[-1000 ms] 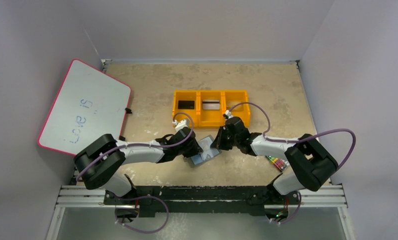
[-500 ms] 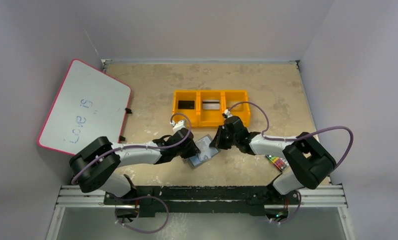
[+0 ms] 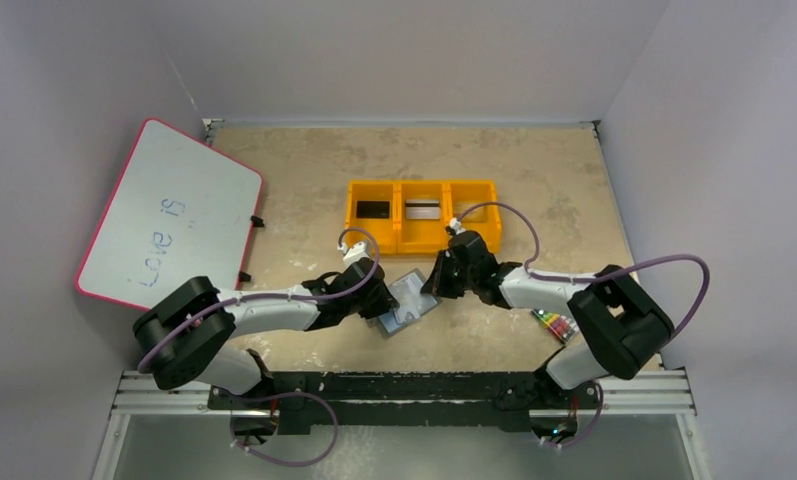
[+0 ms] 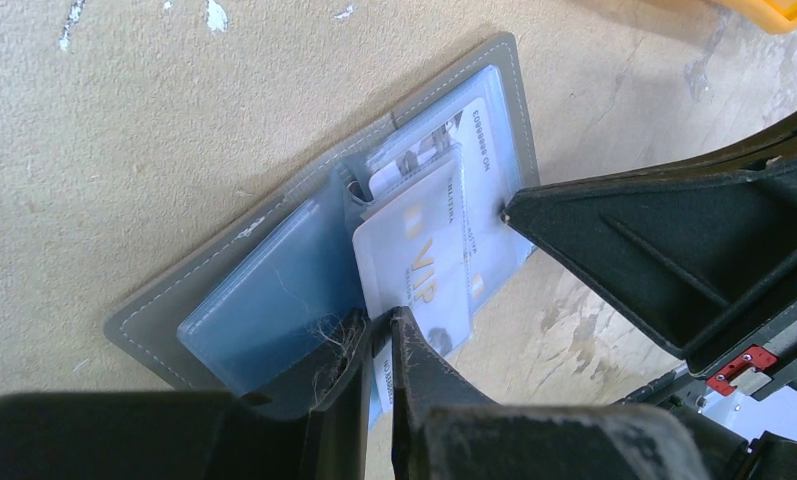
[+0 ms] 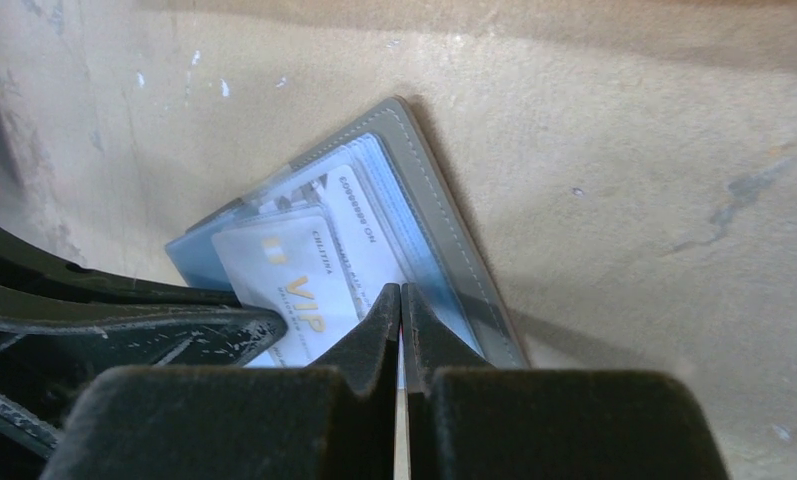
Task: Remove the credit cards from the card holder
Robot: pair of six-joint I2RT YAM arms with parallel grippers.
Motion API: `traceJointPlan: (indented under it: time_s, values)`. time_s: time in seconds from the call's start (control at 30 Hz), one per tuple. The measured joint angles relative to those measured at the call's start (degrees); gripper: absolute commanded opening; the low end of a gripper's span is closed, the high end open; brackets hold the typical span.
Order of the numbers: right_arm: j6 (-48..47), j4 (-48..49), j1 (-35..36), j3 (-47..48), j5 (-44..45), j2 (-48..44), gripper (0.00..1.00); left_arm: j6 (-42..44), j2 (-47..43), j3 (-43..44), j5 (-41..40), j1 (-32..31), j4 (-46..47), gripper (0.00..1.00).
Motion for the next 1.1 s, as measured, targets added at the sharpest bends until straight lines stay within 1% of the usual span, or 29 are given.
traceJointPlan:
  time_s: [0.07, 0.2, 0.37, 0.47, 0.63, 0.7, 0.77, 0.83, 1.0, 1.1]
  values:
    - [-0.6, -1.6, 0.0, 0.3, 0.3, -0.6, 0.00, 0.0, 0.0, 0.0, 0.0, 0.0, -0.1, 0.00]
    - [-2.9, -6.1, 0.0, 1.0, 0.1, -2.5, 0.04, 0.0, 0.0, -0.4, 0.2, 0.0, 0.1, 0.00]
    - [-6.6, -7.5, 0.5, 6.0, -2.6, -3.0, 0.04, 0.2, 0.2, -0.3, 0.2, 0.0, 0.2, 0.00]
    - [-7.6, -5.9, 1.5, 8.3, -3.9, -1.0, 0.04, 0.2, 0.7, 0.0, 0.2, 0.0, 0.2, 0.00]
    - [-8.3, -5.5, 2.6, 9.9, -4.5, 6.4, 0.02, 0.2, 0.8, 0.3, 0.2, 0.0, -0.1, 0.00]
    - [-7.6, -5.4, 2.8, 10.2, -4.6, 8.0, 0.01, 0.2, 0.8, 0.3, 0.1, 0.0, -0.6, 0.00]
    - [-7.4, -5.3, 2.8, 10.5, -2.8, 8.0, 0.01, 0.2, 0.7, 0.3, 0.0, 0.0, -0.8, 0.03]
    - [-6.5, -5.4, 2.8, 10.5, -1.2, 8.1, 0.01, 0.2, 0.5, 0.3, 0.0, 0.0, -1.0, 0.08]
    - [-5.0, -4.4, 3.0, 10.1, 0.5, 8.1, 0.01, -0.1, -0.7, 0.0, -0.4, 0.0, -1.5, 0.12]
    - [-4.6, -3.6, 3.0, 9.7, 0.5, 8.1, 0.00, -0.4, -1.1, -0.7, -0.4, 0.0, -1.1, 0.11]
